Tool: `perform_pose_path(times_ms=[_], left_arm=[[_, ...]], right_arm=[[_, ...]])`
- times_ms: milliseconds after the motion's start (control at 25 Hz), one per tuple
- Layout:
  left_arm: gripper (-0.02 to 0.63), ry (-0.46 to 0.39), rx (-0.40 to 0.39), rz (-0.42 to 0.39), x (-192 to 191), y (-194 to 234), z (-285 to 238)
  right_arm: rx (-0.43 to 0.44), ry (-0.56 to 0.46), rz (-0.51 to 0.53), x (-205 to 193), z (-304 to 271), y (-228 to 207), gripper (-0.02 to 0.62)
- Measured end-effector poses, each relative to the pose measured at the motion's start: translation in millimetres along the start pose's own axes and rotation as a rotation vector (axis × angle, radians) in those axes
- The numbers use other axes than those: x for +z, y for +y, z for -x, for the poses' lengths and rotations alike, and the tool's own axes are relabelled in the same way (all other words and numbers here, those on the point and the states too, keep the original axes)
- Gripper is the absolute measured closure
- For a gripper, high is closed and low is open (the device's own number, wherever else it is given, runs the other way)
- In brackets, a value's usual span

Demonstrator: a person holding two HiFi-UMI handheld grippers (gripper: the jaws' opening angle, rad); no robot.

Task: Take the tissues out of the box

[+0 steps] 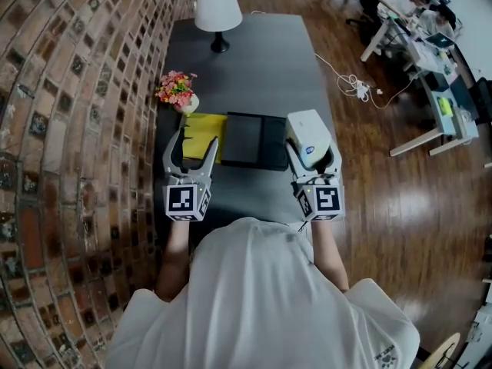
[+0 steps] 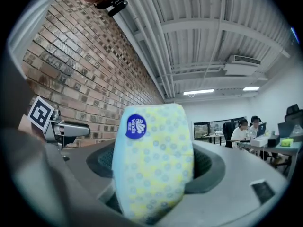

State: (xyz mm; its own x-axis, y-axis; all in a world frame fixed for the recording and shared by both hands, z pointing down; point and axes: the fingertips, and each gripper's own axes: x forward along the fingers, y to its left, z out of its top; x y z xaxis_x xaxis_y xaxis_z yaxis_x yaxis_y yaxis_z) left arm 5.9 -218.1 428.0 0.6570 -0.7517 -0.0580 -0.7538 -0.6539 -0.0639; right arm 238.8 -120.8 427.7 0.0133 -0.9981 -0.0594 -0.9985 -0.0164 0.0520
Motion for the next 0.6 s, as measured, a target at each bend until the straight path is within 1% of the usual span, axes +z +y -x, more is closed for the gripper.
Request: perform_pose_path(times_ms=[80,200,400,600], left_arm=[[0.284,-0.002,-0.003,-0.002,-1.0,-1.8,0.6],[0.284,-0.003,-0.001,-0.004,-3.5,-2.5,0.6],[0.282,0.008,0.01,-0.005,-9.6,2.7,-5.2],[0.284,0.0,0.017,-0.007,-6.2,5.3,-9.2]], right_arm=[[-0.009,0.001,-0.023,-3.5,1.6,0.6,0.207],[-0.021,0.0,-0.029,-8.5,0.3,-1.0,0.207],[-0.02,-0.01,0.003,-8.6,-9.3,-2.1,0.207],[0.0,-0.02,0.015,-3.6,-14.6,2.2,0.207]])
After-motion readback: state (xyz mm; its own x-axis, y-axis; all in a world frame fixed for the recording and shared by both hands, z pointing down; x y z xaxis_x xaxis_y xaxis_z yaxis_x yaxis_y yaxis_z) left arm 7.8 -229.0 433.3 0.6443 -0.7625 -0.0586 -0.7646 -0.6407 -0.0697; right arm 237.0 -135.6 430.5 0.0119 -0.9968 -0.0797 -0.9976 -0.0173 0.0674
